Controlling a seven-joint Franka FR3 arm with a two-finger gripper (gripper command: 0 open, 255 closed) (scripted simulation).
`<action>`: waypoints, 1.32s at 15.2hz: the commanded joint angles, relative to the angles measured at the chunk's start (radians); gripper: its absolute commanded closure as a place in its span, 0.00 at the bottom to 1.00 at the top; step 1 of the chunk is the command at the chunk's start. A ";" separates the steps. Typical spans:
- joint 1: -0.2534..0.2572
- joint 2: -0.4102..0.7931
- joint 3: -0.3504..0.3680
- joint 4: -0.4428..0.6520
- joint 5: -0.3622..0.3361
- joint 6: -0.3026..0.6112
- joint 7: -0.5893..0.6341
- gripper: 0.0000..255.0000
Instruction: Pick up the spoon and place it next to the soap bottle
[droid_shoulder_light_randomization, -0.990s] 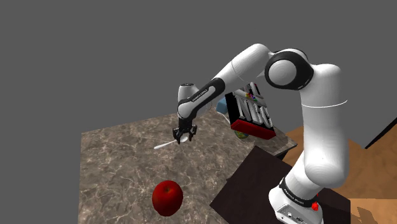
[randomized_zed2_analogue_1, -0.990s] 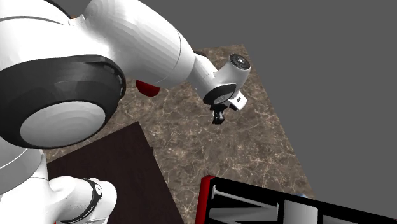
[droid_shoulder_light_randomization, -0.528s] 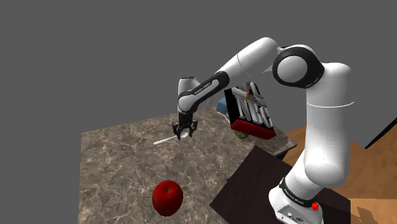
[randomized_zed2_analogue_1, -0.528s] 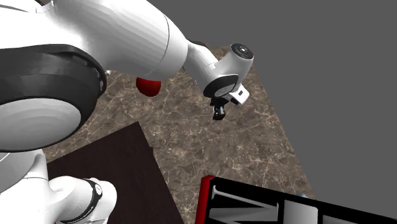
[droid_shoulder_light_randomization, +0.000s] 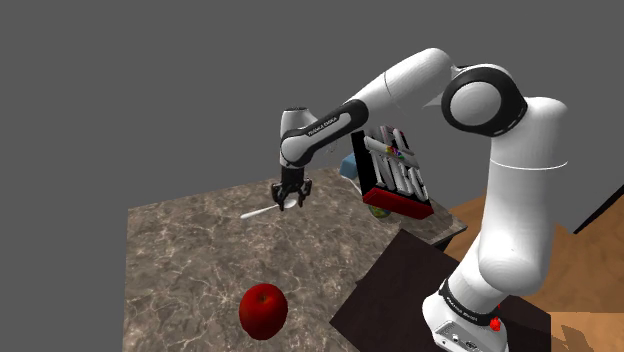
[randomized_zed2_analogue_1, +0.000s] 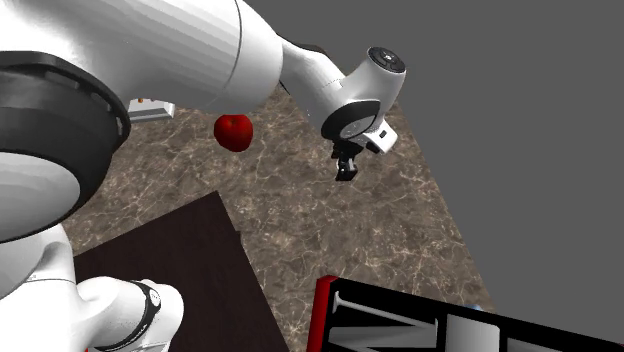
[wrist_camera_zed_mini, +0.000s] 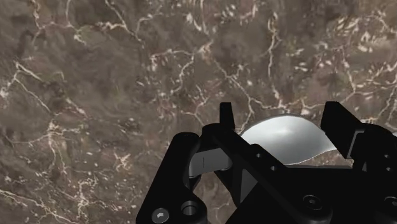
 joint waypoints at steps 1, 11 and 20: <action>0.000 -0.020 0.001 0.003 0.001 -0.024 0.002 1.00; -0.003 -0.099 0.003 0.038 0.004 -0.137 0.009 1.00; -0.073 -0.118 -0.041 0.063 0.000 -0.191 -0.097 1.00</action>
